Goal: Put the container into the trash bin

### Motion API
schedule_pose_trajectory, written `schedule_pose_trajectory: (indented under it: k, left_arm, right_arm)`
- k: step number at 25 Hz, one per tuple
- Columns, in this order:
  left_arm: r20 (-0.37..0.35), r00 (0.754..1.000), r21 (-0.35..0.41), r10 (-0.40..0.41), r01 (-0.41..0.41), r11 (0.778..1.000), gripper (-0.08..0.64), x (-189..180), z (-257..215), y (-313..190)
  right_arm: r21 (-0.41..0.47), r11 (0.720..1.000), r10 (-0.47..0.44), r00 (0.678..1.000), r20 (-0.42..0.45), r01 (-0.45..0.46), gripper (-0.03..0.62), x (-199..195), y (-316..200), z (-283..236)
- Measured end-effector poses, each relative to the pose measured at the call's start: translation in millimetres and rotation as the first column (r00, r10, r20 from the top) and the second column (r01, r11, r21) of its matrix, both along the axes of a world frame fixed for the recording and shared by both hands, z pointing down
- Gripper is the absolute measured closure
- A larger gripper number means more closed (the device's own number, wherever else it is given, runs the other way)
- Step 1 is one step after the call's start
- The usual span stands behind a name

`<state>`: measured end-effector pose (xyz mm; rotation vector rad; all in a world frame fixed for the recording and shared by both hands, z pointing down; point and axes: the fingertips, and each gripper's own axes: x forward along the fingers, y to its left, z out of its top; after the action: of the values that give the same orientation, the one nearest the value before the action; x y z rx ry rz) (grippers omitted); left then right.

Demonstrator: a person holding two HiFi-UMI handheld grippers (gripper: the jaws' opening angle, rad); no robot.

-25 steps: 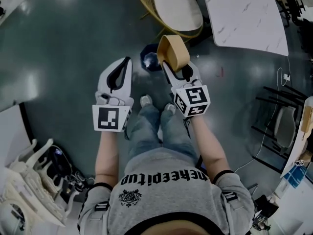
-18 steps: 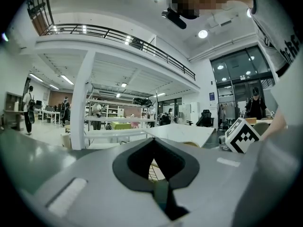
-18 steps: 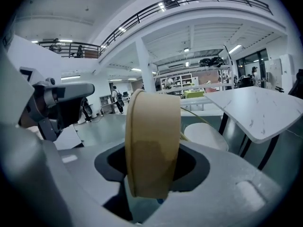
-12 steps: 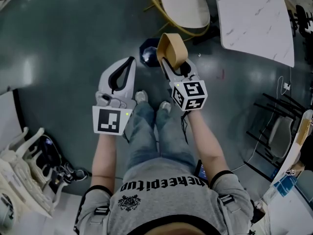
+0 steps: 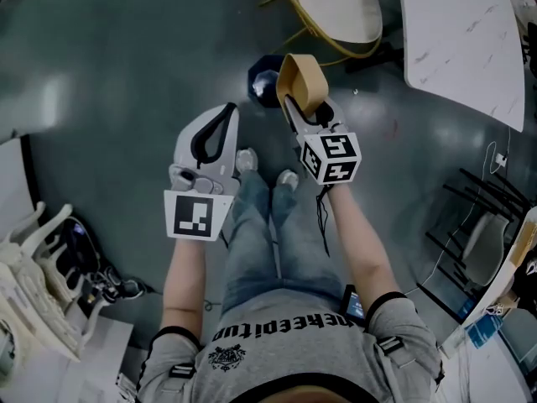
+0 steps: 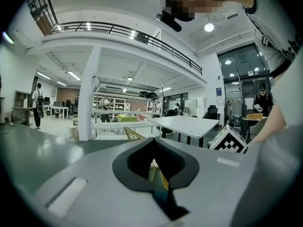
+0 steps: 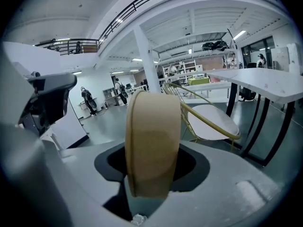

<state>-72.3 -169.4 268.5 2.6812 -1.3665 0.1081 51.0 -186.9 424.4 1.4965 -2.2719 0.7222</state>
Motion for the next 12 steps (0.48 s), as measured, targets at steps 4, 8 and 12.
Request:
schedule_pose_trajectory:
  k: [4, 8, 12]
  left_arm:
    - [0.006, 1.0, -0.019, -0.01, 0.01, 1.0, 0.54, -3, 18, 4]
    - [0.009, 1.0, -0.031, -0.014, 0.014, 0.999, 0.54, -7, 36, 8]
    - [0.013, 1.0, -0.037, -0.015, 0.015, 0.999, 0.54, -8, 56, 10]
  right_arm:
    - [-0.018, 1.0, -0.014, 1.0, -0.005, 0.014, 0.388, -4, 0, 23]
    - [-0.04, 0.999, -0.007, 1.0, 0.01, 0.008, 0.388, -6, 0, 44]
    - [-0.046, 0.999, -0.002, 1.0, 0.008, 0.003, 0.388, -6, -2, 63]
